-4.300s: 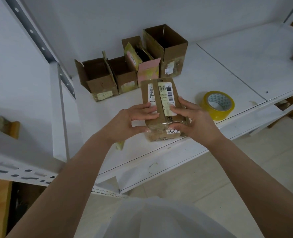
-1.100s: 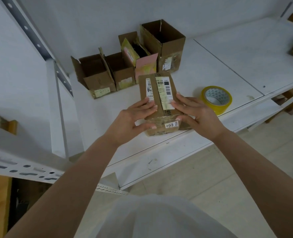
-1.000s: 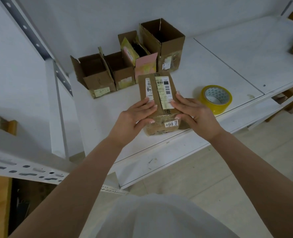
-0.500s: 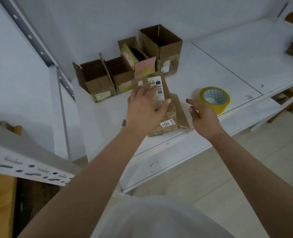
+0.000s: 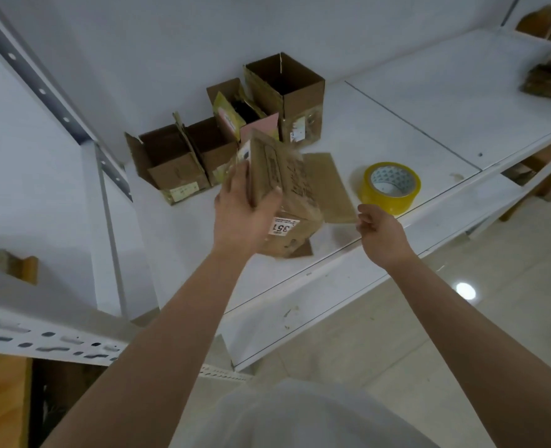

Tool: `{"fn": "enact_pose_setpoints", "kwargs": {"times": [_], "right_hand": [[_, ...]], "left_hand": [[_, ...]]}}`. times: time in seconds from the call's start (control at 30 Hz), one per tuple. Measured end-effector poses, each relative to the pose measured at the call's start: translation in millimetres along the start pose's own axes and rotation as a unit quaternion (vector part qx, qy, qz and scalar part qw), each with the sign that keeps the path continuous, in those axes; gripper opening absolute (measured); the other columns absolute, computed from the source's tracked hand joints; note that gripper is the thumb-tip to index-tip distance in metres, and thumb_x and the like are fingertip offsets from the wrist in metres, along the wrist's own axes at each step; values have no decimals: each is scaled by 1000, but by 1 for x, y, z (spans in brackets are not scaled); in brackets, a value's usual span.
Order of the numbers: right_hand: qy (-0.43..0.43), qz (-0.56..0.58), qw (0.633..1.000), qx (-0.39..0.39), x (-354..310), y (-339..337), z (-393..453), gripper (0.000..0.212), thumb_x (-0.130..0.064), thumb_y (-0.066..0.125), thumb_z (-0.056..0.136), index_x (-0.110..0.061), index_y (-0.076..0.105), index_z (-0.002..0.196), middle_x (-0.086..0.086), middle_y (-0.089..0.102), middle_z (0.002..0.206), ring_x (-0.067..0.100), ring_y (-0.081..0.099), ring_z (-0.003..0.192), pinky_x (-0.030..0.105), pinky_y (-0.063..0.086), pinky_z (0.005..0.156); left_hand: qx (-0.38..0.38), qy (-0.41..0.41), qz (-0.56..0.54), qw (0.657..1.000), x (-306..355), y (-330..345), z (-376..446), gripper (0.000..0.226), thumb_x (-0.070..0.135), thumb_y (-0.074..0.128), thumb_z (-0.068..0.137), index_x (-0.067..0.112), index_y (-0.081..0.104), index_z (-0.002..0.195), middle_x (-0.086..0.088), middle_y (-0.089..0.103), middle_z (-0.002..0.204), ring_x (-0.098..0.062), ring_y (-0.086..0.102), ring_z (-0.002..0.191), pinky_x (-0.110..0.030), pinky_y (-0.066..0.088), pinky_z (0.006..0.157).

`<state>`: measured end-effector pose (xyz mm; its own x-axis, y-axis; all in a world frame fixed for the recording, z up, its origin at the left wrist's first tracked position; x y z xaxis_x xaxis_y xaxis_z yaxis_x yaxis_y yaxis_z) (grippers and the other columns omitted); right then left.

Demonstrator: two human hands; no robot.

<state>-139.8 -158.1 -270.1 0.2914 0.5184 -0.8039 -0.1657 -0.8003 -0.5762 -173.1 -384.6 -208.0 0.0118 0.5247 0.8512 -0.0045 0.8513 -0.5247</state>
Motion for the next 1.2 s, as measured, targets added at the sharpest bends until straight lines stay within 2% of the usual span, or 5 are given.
{"fn": "enact_pose_setpoints", "kwargs": {"times": [0.4, 0.53, 0.77, 0.9, 1.2], "right_hand": [[54, 266, 953, -134, -57, 16, -8, 24, -8, 64, 91, -8, 58, 115, 13, 70, 101, 26, 72, 70, 28, 55, 50], [12, 230, 970, -82, -66, -9, -3, 21, -2, 61, 92, -10, 60, 111, 9, 70, 92, 22, 70, 71, 28, 56, 50], [-42, 56, 995, -64, -77, -22, 2, 25, -11, 64, 92, -8, 57, 116, 16, 67, 104, 31, 70, 81, 40, 61, 60], [-45, 57, 997, 6, -77, -24, 0, 51, -15, 63, 94, -18, 37, 137, 11, 60, 112, 27, 67, 74, 28, 55, 43], [-72, -28, 995, -62, -75, -18, -11, 24, -33, 41, 103, -30, 65, 105, -9, 65, 91, 13, 69, 66, 20, 52, 51]], "left_hand": [[-26, -11, -380, 925, -6, -20, -9, 37, 31, 51, 92, 33, 52, 129, 2, 69, 119, -21, 67, 107, -44, 53, 91], [36, -40, -290, 955, -9, -31, -3, 30, 21, 51, 98, 31, 56, 126, 12, 64, 112, 5, 66, 90, -18, 54, 73], [-39, -12, -183, 982, -2, -28, -9, 53, 68, 49, 86, 39, 46, 131, 9, 55, 126, -13, 54, 117, -44, 49, 99], [-4, 26, -94, 995, -2, -25, -1, 48, 18, 52, 99, 35, 36, 141, 21, 54, 103, -11, 64, 94, -27, 60, 67], [-88, 57, 26, 994, -3, -31, 3, 50, -6, 35, 95, 26, 73, 96, 5, 64, 107, -5, 60, 98, -34, 53, 89]]}}
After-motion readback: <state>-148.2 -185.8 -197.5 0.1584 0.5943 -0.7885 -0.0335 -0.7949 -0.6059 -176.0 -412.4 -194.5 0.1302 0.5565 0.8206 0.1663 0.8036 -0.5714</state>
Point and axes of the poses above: each hand's wrist, its own z-axis towards the middle knuckle, its own y-axis out of the palm, x = y × z, the point moved 2 cm from there along z, towards the middle knuckle
